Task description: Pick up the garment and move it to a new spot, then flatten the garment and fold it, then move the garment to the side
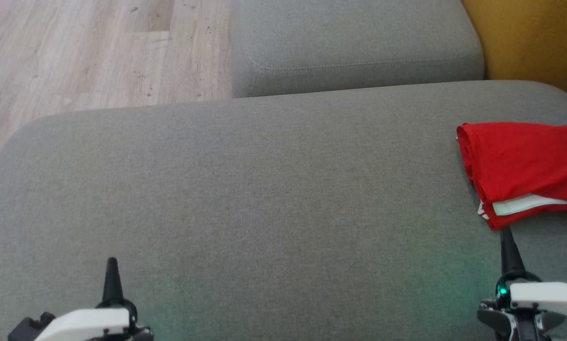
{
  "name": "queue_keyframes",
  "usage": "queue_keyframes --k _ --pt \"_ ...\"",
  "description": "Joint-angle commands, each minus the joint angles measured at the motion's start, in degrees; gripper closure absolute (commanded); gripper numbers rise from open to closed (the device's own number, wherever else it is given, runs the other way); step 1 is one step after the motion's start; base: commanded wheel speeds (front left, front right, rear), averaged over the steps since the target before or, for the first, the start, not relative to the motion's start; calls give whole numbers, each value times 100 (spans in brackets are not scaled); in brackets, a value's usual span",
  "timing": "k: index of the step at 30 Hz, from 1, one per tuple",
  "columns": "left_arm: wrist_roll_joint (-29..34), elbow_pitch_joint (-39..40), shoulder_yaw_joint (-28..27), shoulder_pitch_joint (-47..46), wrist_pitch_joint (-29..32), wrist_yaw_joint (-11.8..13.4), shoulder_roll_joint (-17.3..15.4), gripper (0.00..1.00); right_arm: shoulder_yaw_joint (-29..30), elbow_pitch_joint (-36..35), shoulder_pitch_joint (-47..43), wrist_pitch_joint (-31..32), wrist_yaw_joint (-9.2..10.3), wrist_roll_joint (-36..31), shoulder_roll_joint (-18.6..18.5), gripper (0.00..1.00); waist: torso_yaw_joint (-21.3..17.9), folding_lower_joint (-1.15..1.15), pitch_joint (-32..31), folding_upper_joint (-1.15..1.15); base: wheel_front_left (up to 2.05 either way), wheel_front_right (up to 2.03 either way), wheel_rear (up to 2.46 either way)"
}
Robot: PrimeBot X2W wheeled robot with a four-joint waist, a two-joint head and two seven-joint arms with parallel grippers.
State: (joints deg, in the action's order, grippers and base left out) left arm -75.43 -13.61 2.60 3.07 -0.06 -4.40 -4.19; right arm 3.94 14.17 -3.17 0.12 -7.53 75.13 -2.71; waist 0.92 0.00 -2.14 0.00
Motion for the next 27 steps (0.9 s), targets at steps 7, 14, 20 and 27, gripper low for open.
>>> queue_keyframes --k 7,14,20,27 --pt "-657 94 -360 -554 160 -136 -53 100 -24 -124 549 201 3 659 -135 100 -30 0 76 0 0 0 0" --pt "-1062 51 -465 -672 262 -193 -48 100 16 -91 673 304 4 1053 -135 100 -51 0 128 0 0 0 0" --pt "-1465 9 -571 -789 364 -251 -43 100 57 -57 796 406 4 1444 -134 100 -72 0 180 0 0 0 0" --pt "-1866 -33 -681 -907 469 -309 -35 100 101 -24 920 511 4 1835 -131 100 -92 0 233 0 0 0 0"
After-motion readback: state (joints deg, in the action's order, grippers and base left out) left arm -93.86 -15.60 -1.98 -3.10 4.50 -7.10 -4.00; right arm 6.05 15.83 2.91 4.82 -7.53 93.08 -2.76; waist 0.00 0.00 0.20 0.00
